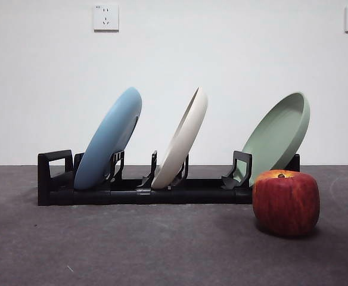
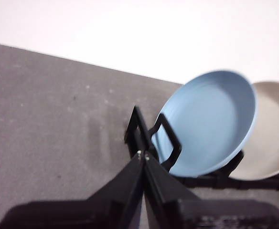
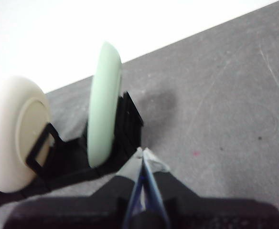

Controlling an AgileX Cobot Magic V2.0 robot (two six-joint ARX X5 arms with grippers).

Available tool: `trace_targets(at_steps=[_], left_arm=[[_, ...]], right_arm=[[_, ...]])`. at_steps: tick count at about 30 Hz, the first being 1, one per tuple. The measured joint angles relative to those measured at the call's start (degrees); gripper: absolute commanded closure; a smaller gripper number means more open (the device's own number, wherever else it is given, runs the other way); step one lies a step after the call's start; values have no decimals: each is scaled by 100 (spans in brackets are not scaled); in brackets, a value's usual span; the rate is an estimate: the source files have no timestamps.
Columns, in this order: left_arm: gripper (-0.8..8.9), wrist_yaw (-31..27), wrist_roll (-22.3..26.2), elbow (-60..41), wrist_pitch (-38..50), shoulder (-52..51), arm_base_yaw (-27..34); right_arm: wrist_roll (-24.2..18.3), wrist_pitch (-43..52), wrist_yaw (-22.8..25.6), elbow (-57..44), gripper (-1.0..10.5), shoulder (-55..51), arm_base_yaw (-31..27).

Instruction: Take the blue plate from the plate rack,put the plate on the table,take the apple from the table,put the apple in the plate

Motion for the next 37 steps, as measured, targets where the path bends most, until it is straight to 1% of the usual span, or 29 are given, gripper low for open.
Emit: trace_targets(at_steps=[5, 8, 14, 18, 21, 24, 27, 29, 30, 31, 33, 35, 36, 37], left_arm=[[819, 44, -9, 579, -70, 684, 0], [819, 212, -9, 999, -118, 1228, 0], [819, 903, 13, 2028, -367, 2557, 0], [819, 1473, 155, 2833, -822, 3526, 0], [819, 1784, 195, 3414, -1222, 4203, 0], [819, 1987, 256, 3958, -1558, 4721, -2], [818, 2035, 442, 4518, -1880, 5160, -79], [816, 2041, 535, 4784, -2004, 5366, -151], [814, 2044, 573, 4922, -2013, 5482, -205], [813, 2046, 599, 5021, -2013, 5563, -247], [811, 2046, 621, 5211, -2004, 5740, -363], [788, 2046, 623, 5333, -1993, 5895, -479], [716, 2044, 623, 5405, -1993, 6011, -560], [672, 2031, 623, 5453, -1991, 6105, -623]], right_arm=[[50, -337, -2, 846, 957, 723, 0], [-37, -472, -72, 1421, 957, 1261, 0], [-275, -761, -737, 2566, 957, 2411, 0], [-369, -1003, -1309, 3316, 948, 3226, 0], [-520, -1283, -1626, 3825, 946, 3794, 0], [-719, -1567, -1945, 4234, 945, 4312, 0], [-905, -1676, -2323, 4505, 935, 4756, 0], [-964, -1676, -2402, 4590, 935, 4933, 0], [-984, -1674, -2402, 4623, 920, 5025, 0], [-997, -1672, -2402, 4631, 877, 5080, 0], [-1029, -1698, -2402, 4631, 748, 5193, 0], [-1043, -1775, -2400, 4634, 669, 5272, 0], [-1045, -1832, -2400, 4634, 653, 5311, 0], [-1047, -1871, -2400, 4634, 653, 5333, 0]])
